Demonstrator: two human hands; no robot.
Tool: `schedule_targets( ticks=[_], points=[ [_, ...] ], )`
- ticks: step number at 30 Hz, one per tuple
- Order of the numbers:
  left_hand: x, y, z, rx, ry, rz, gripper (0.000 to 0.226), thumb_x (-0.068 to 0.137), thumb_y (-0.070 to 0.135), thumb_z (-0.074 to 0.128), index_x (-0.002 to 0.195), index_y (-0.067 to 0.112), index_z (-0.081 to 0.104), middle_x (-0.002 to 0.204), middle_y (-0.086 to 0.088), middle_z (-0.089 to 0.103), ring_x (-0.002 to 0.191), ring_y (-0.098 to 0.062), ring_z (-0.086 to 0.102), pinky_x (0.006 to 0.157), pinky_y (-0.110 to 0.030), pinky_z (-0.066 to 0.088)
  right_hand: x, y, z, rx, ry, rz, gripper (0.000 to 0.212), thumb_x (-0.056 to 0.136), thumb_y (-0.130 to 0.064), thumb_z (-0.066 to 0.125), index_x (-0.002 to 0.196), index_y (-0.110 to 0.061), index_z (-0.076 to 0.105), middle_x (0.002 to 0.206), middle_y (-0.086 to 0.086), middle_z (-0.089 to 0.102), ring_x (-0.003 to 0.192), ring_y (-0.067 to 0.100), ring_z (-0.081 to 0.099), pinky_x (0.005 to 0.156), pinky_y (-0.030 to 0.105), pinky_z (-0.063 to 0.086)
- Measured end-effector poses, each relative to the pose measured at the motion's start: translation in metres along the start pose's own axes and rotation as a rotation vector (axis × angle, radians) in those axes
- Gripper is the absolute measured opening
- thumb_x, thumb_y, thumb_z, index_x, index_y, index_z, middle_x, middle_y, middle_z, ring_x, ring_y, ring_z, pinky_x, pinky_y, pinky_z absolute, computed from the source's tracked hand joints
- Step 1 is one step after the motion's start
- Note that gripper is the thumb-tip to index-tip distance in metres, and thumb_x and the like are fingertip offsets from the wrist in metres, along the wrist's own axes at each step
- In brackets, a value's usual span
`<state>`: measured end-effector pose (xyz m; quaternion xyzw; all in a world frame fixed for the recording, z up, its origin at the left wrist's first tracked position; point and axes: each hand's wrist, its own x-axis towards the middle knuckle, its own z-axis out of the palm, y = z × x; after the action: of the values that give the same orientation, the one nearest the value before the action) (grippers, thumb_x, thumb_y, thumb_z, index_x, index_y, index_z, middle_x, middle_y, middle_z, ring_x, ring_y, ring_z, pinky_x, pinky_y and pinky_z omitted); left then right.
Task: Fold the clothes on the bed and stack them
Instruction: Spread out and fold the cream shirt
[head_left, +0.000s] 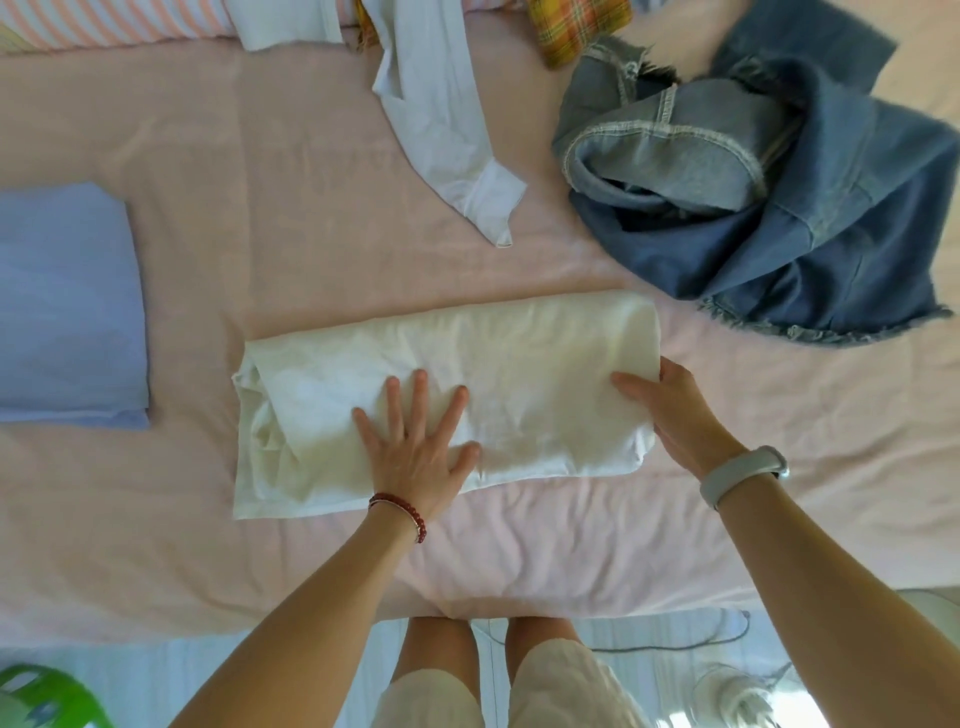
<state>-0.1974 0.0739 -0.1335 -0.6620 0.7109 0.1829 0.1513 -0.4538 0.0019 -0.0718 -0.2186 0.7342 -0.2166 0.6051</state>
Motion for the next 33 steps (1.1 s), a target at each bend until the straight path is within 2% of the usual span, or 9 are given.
schedule_targets(
  ticks=[6, 9, 11, 15, 19, 22, 25, 28, 33],
  points=[
    [-0.008, -0.024, -0.033, -0.390, -0.051, 0.074, 0.058, 0.082, 0.050, 0.034, 0.134, 0.027, 0.047, 0.148, -0.006, 0.035, 0.140, -0.032, 0.025, 0.108, -0.057, 0.024, -0.054, -0.047, 0.048, 0.035, -0.374, -0.237, 0.057, 0.075, -0.016, 0.066, 0.128, -0.018, 0.046, 0.115, 0.009, 0.062, 0.103, 0.023, 0.062, 0.084, 0.037, 0.054],
    [-0.026, -0.057, -0.075, -1.211, 0.094, -0.358, 0.025, 0.093, 0.027, 0.046, 0.111, 0.020, 0.062, 0.121, -0.003, 0.057, 0.120, -0.023, 0.051, 0.094, -0.028, 0.042, -0.078, -0.062, 0.109, -0.055, -0.496, -0.296, 0.047, 0.083, -0.005, 0.064, 0.124, -0.017, 0.044, 0.103, 0.002, 0.061, 0.089, 0.010, 0.062, 0.080, 0.027, 0.053],
    [-0.038, -0.093, -0.091, -1.698, -0.044, -0.631, 0.020, 0.097, 0.021, 0.041, 0.106, 0.017, 0.059, 0.108, -0.004, 0.060, 0.107, -0.025, 0.057, 0.086, -0.031, 0.046, -0.087, -0.064, 0.158, -0.145, -0.548, -0.347, 0.048, 0.087, 0.000, 0.058, 0.129, -0.016, 0.041, 0.109, 0.000, 0.059, 0.094, 0.007, 0.060, 0.085, 0.025, 0.050],
    [-0.056, -0.149, -0.090, -2.013, -0.099, -0.763, 0.043, 0.097, 0.045, 0.031, 0.108, 0.014, 0.060, 0.101, -0.008, 0.064, 0.091, -0.022, 0.064, 0.080, -0.037, 0.049, -0.091, -0.046, 0.243, -0.358, -0.689, -0.290, 0.068, 0.092, -0.008, 0.052, 0.148, -0.017, 0.016, 0.125, 0.006, 0.051, 0.109, 0.020, 0.053, 0.094, 0.029, 0.044],
    [-0.049, -0.156, -0.081, -1.926, -0.180, -0.770, 0.050, 0.095, 0.054, 0.029, 0.118, 0.018, 0.054, 0.109, -0.005, 0.063, 0.101, -0.021, 0.059, 0.083, -0.036, 0.047, -0.090, -0.028, 0.263, -0.463, -0.694, -0.243, 0.047, 0.094, -0.010, 0.047, 0.139, -0.018, 0.040, 0.101, -0.003, 0.056, 0.096, 0.018, 0.056, 0.090, 0.029, 0.049],
    [-0.035, -0.140, -0.079, -1.527, -0.099, -0.662, 0.023, 0.094, 0.048, 0.045, 0.096, 0.028, 0.057, 0.093, 0.002, 0.062, 0.090, -0.019, 0.059, 0.075, -0.029, 0.047, -0.085, -0.016, 0.239, -0.467, -0.238, -0.526, 0.035, 0.094, -0.008, 0.040, 0.124, -0.014, 0.056, 0.103, -0.003, 0.058, 0.096, 0.013, 0.053, 0.086, 0.023, 0.047],
    [-0.027, -0.115, -0.074, -1.193, 0.086, -0.664, 0.031, 0.091, 0.042, 0.053, 0.110, 0.018, 0.057, 0.094, 0.006, 0.062, 0.090, -0.018, 0.059, 0.067, -0.024, 0.038, -0.071, -0.002, 0.214, -0.706, 0.130, -0.808, 0.047, 0.090, -0.019, 0.028, 0.129, -0.011, 0.053, 0.125, 0.008, 0.055, 0.119, 0.028, 0.046, 0.098, 0.041, 0.039],
    [-0.021, -0.107, -0.067, -0.918, 0.239, -0.730, 0.035, 0.098, 0.031, 0.041, 0.114, 0.001, 0.051, 0.098, -0.019, 0.063, 0.093, -0.037, 0.057, 0.064, -0.029, 0.029, -0.051, 0.005, 0.217, -1.078, 0.147, -0.819, 0.055, 0.090, -0.030, 0.020, 0.143, -0.022, 0.035, 0.149, 0.012, 0.031, 0.139, 0.036, 0.023, 0.106, 0.061, 0.018],
    [-0.022, -0.138, -0.043, -0.729, 0.257, -0.719, 0.030, 0.096, 0.026, 0.046, 0.106, -0.001, 0.055, 0.108, -0.022, 0.057, 0.101, -0.038, 0.051, 0.070, -0.036, 0.034, -0.027, 0.020, 0.243, -1.375, -0.056, -0.633, 0.059, 0.089, -0.045, 0.002, 0.148, -0.037, 0.002, 0.157, 0.007, -0.008, 0.144, 0.029, -0.010, 0.109, 0.062, 0.005]
  ],
)
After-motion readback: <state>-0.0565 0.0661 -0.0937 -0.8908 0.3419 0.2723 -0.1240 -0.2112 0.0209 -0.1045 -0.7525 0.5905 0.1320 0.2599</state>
